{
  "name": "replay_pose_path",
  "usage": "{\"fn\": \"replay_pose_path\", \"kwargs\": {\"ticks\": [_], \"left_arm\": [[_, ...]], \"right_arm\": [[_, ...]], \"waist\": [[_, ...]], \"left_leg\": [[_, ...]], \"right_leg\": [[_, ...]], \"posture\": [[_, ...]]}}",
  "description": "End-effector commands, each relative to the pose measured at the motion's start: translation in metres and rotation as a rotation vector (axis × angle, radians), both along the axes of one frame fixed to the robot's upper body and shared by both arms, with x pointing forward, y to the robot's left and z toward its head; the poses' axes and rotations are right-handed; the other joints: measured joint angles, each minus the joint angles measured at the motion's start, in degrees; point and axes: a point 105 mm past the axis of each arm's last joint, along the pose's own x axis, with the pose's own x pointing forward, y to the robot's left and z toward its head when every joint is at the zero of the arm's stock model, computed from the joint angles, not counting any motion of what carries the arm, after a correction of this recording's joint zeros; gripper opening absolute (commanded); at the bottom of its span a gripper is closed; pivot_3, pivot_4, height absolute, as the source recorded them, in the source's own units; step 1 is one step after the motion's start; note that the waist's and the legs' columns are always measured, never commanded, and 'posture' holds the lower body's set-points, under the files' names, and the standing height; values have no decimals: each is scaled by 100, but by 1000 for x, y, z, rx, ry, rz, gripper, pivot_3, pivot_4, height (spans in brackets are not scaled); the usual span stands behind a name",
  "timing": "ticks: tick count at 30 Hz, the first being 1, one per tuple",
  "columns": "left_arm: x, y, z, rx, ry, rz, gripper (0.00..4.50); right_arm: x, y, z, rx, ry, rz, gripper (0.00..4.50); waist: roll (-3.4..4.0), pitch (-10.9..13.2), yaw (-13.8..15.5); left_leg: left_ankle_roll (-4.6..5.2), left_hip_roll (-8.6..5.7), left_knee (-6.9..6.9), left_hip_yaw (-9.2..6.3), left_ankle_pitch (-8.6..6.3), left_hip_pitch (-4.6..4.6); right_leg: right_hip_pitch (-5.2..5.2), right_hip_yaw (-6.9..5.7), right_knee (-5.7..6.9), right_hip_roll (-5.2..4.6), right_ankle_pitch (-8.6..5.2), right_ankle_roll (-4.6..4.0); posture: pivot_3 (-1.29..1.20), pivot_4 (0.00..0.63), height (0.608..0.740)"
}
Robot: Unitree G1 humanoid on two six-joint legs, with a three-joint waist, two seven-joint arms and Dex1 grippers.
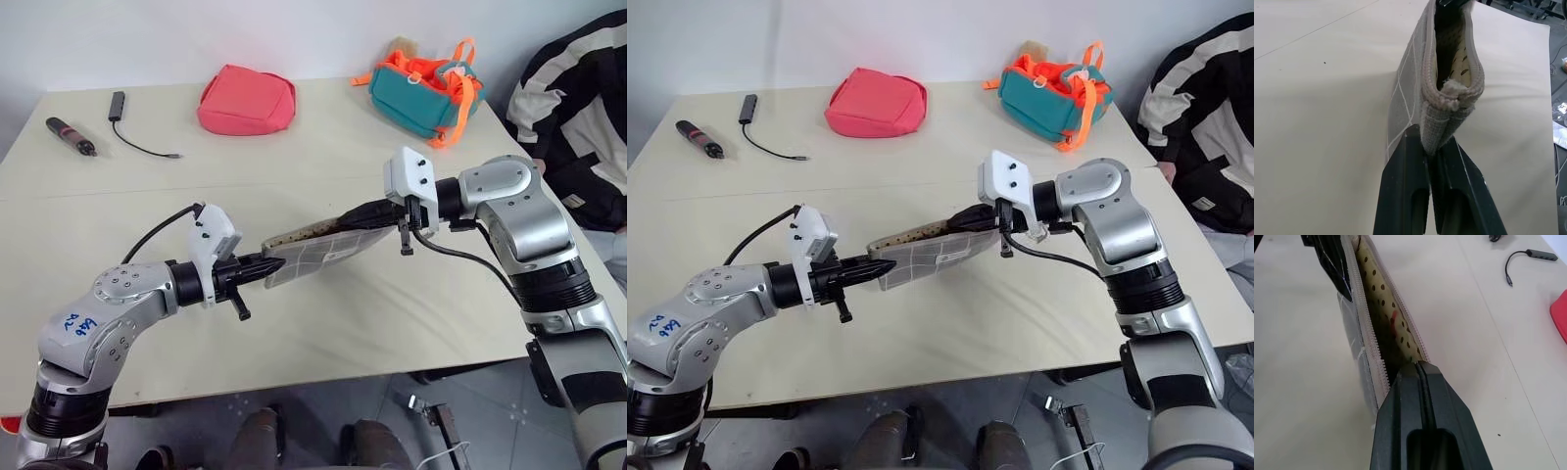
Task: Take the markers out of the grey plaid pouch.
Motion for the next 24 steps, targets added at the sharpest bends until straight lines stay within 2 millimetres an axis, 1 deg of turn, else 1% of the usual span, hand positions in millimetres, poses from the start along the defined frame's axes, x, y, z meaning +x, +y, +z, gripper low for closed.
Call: {"fn": "replay_pose_path", "kwargs": {"ticks": [1,3,5,7,8,10,12,15,22,24], "left_arm": [[-7,-10,15,-88,20,-58,0],[-12,-15,12,-109,72,-94,0],[-15,-17,8,-116,106,-104,0],[-17,-16,4,-113,124,-103,0],[-15,-14,0,-157,169,-84,0],[-13,-11,-8,-191,228,-55,0],[-12,-9,-18,-152,236,-31,0],[-12,-11,-26,-137,225,-12,0],[-10,-13,-30,-166,214,18,0],[-9,-14,-30,-170,207,25,0]], "right_arm": [[-10,-8,-6,-124,-3,48,34],[-22,-6,-10,-164,43,94,34],[-25,-4,-14,-186,41,109,34],[-23,-2,-17,-200,10,107,34],[-21,-1,-22,-214,1,103,34],[-17,-1,-32,-242,-14,95,34],[-10,-2,-40,-272,-44,76,34],[-5,-3,-50,-315,-87,73,34],[-1,-6,-53,-346,-90,70,34],[-2,-7,-55,-354,-71,69,391]], "waist": [[-1,0,21],[-1,0,20],[-1,0,11],[-1,0,-8],[-1,0,-6],[-1,0,-5],[-1,0,-3],[-1,0,1],[-1,0,9],[-1,0,11]], "left_leg": [[2,0,5,-5,-1,-3],[5,0,11,-10,-3,-13],[5,0,13,-13,-3,-18],[5,1,12,-13,-3,-18],[5,1,12,-12,-3,-17],[5,1,13,-12,-2,-15],[5,1,17,-14,-2,-16],[6,0,24,-13,-2,-17],[6,0,29,-16,-2,-17],[6,0,31,-16,-2,-17]], "right_leg": [[2,-2,-2,-1,1,1],[-1,-3,-3,-2,4,4],[-2,-4,-7,-1,7,4],[-2,-5,-9,0,7,4],[-2,-6,-9,2,7,4],[0,-6,-9,3,7,4],[0,-7,-8,3,7,4],[2,-7,-9,3,10,8],[6,-7,-10,3,14,10],[7,-7,-11,3,14,9]], "posture": [[0,150,740],[0,150,740],[0,150,740],[0,150,740],[0,150,740],[0,150,740],[0,150,740],[0,150,740],[0,150,740],[0,150,740]]}}
